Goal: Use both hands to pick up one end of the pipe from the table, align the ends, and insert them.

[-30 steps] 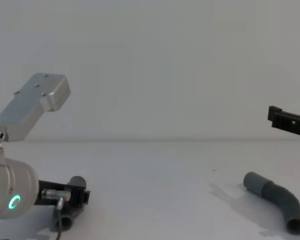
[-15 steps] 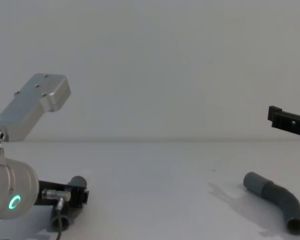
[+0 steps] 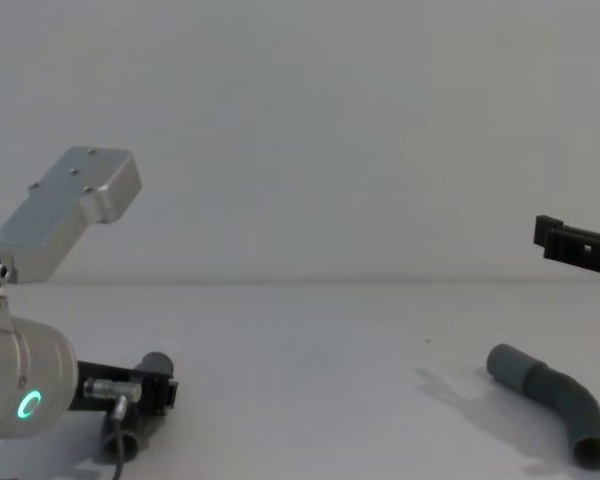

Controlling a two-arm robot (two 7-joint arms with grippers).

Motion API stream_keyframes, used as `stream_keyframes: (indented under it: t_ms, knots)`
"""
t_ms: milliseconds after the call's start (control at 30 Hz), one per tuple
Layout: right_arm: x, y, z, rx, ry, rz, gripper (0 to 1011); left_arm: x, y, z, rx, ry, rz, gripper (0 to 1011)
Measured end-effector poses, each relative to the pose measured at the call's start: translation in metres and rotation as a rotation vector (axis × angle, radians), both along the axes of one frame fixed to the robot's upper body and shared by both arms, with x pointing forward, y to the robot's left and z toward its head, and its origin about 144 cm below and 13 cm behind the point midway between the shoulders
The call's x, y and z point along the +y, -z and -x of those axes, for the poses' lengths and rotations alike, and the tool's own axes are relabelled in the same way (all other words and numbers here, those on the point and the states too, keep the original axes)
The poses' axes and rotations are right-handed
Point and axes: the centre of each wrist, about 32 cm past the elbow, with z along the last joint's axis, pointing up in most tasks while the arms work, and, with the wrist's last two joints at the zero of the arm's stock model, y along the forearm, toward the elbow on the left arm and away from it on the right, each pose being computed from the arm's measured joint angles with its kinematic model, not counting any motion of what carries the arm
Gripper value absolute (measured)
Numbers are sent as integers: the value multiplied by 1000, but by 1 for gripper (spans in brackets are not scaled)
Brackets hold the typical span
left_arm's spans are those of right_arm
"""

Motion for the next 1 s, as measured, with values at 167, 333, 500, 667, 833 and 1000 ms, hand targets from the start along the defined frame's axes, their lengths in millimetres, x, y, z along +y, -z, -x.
stream_keyframes:
  t_ms: [167, 333, 500, 667, 833, 1000]
  knots:
    - [-8, -7, -1, 37, -40, 18, 1002, 0, 0, 0, 0, 0, 0, 336]
    - [-14, -15, -2, 81, -73, 39, 1002, 0, 0, 0, 0, 0, 0, 336]
    - [-20, -27, -4, 140, -103, 66, 1002, 0, 0, 0, 0, 0, 0, 336]
    - [-23, -35, -5, 189, -112, 85, 1002, 0, 0, 0, 0, 0, 0, 336]
    - [-25, -40, -6, 225, -114, 103, 1002, 0, 0, 0, 0, 0, 0, 336]
    - [-24, -44, -7, 259, -116, 120, 1002, 0, 0, 0, 0, 0, 0, 336]
